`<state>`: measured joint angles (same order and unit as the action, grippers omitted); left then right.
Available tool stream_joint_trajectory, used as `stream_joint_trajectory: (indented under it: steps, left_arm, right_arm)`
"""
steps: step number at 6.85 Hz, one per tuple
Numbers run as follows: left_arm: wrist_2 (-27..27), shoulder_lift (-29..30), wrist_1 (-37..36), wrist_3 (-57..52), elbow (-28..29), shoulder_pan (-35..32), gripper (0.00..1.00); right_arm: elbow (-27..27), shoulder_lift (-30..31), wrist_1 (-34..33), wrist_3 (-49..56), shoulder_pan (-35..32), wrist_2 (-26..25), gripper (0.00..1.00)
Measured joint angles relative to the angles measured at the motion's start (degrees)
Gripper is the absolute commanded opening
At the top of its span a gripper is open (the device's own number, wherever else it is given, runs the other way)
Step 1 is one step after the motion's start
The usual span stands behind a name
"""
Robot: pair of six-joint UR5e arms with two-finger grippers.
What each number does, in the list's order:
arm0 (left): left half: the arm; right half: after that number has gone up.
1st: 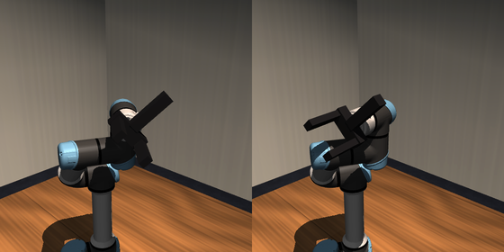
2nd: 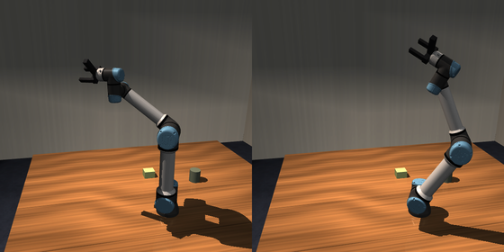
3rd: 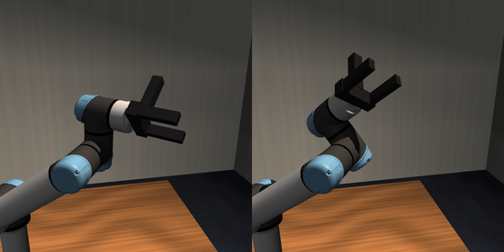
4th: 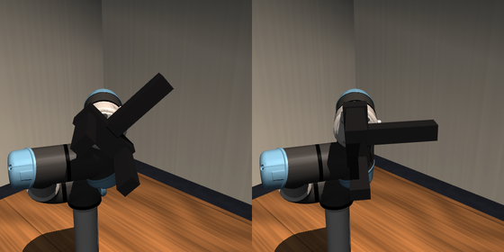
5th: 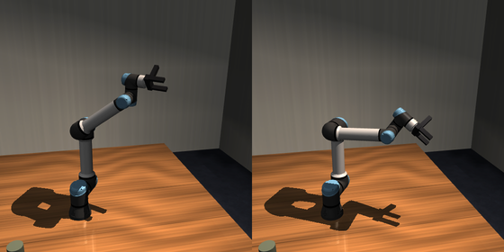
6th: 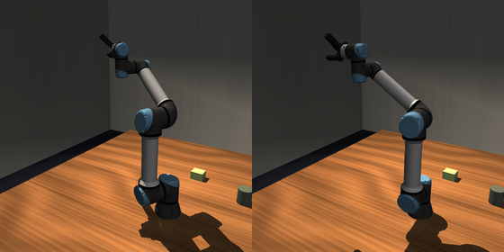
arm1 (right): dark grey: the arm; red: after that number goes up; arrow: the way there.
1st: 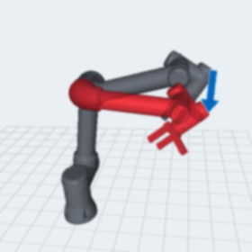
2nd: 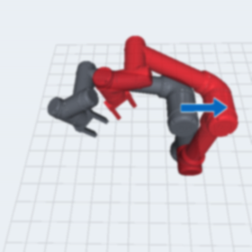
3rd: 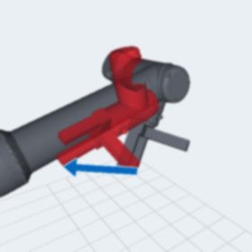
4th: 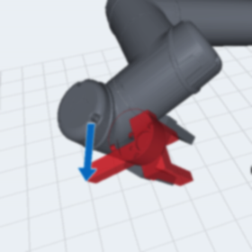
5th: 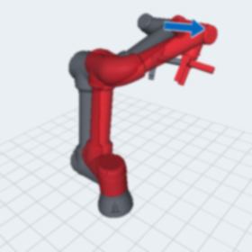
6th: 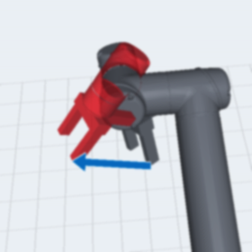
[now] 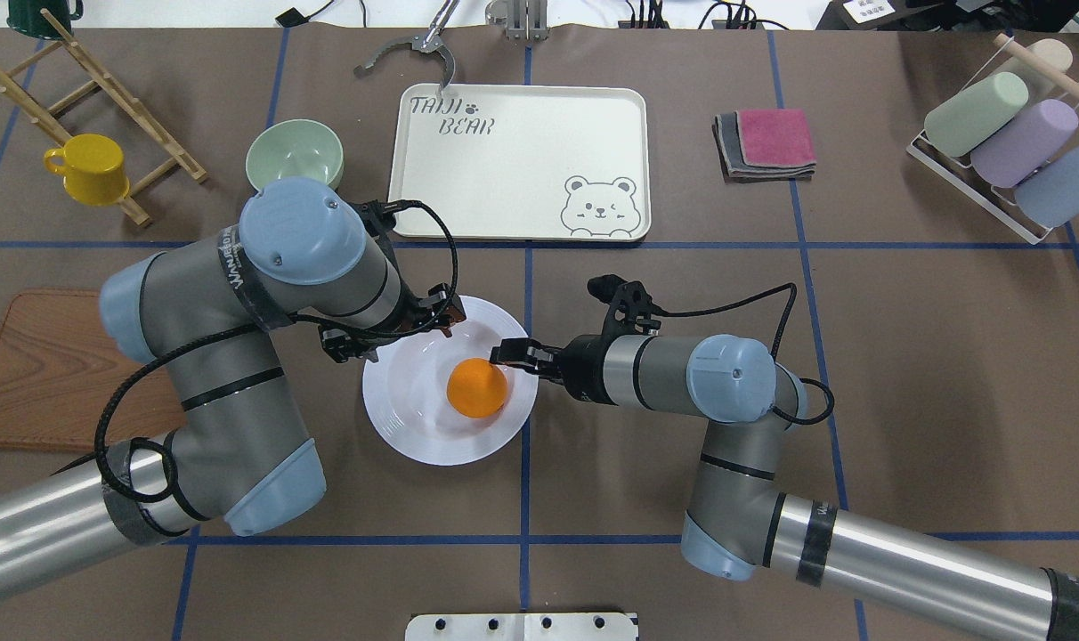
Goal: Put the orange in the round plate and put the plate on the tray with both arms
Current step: 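Lower the orange onto the white plate and open the left gripper, then lift the plate with the right gripper while the left gripper withdraws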
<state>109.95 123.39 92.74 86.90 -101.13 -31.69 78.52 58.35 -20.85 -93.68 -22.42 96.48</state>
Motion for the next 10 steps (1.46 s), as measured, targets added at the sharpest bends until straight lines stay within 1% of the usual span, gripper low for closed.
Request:
stream_joint_trajectory:
  steps: [1, 2, 6, 7, 8, 10]
  left_arm:
    - [0.0, -0.58, 0.02, -0.04, -0.42, -0.03, 0.97]
    - [0.0, -1.0, 0.0, -0.05, -0.73, -0.06, 0.97]
    - [0.08, -1.45, -0.1, -1.22, -1.76, -0.75, 0.96]
    - [0.18, -1.53, -0.2, -1.86, -2.46, -1.21, 0.96]
    - [0.28, -2.7, -0.28, -3.51, -4.25, -1.81, 0.96]
    - [1.22, -8.75, -0.38, -12.77, -9.98, -5.01, 0.96]
  right_arm:
    - [0.27, -0.04, 0.41, -0.47, -0.12, 0.13, 0.02]
    - [0.43, -0.06, 0.98, -1.11, -0.22, 0.17, 0.0]
    - [1.88, -0.15, 2.29, -3.64, -0.59, 0.2, 0.0]
    - [2.31, -0.16, 3.53, -5.07, -0.73, 0.18, 0.0]
    - [2.51, -0.16, 5.46, -6.6, -0.9, 0.03, 0.0]
    - [2.59, -0.17, 9.77, -10.2, -1.92, -0.4, 0.0]
